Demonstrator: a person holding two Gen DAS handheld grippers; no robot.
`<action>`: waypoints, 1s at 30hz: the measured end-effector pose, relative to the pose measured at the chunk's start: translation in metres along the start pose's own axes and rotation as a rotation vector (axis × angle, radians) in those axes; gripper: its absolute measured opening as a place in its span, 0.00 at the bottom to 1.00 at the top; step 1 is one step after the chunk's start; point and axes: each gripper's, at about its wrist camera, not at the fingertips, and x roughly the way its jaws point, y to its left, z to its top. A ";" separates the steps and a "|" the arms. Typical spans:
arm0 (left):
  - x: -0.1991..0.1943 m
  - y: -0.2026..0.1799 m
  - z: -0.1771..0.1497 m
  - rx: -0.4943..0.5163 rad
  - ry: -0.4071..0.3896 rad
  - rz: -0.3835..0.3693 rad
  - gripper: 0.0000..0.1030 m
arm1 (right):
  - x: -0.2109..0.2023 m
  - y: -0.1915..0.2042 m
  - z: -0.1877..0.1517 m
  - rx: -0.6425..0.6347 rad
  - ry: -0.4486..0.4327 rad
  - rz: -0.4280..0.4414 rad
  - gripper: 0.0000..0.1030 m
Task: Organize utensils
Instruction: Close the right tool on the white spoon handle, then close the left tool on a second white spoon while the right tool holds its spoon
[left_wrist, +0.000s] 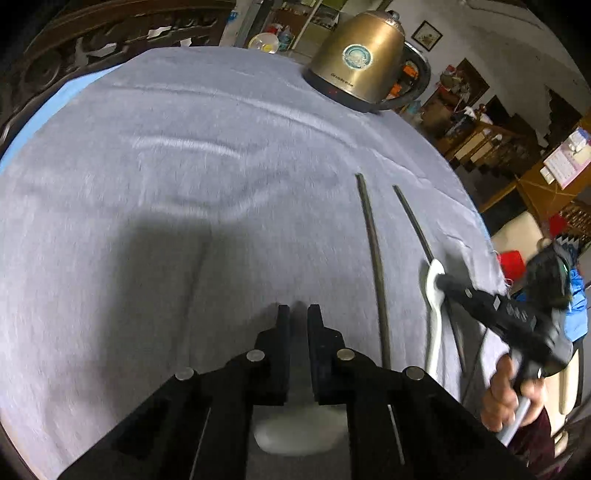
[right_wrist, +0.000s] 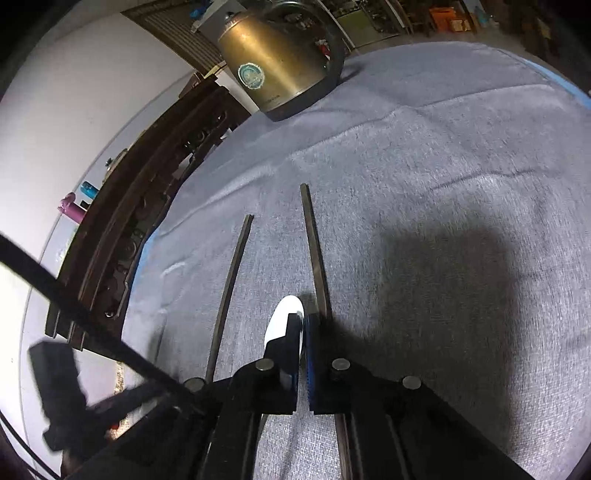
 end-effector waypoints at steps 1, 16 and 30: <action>-0.002 0.001 0.005 -0.001 0.007 0.006 0.09 | 0.000 -0.001 0.000 0.004 -0.002 0.000 0.03; -0.040 0.010 -0.055 -0.083 0.081 -0.018 0.57 | -0.016 -0.021 -0.015 0.070 -0.140 0.071 0.07; -0.002 -0.009 -0.003 -0.213 0.068 -0.012 0.39 | -0.015 -0.009 -0.016 -0.025 -0.108 0.110 0.07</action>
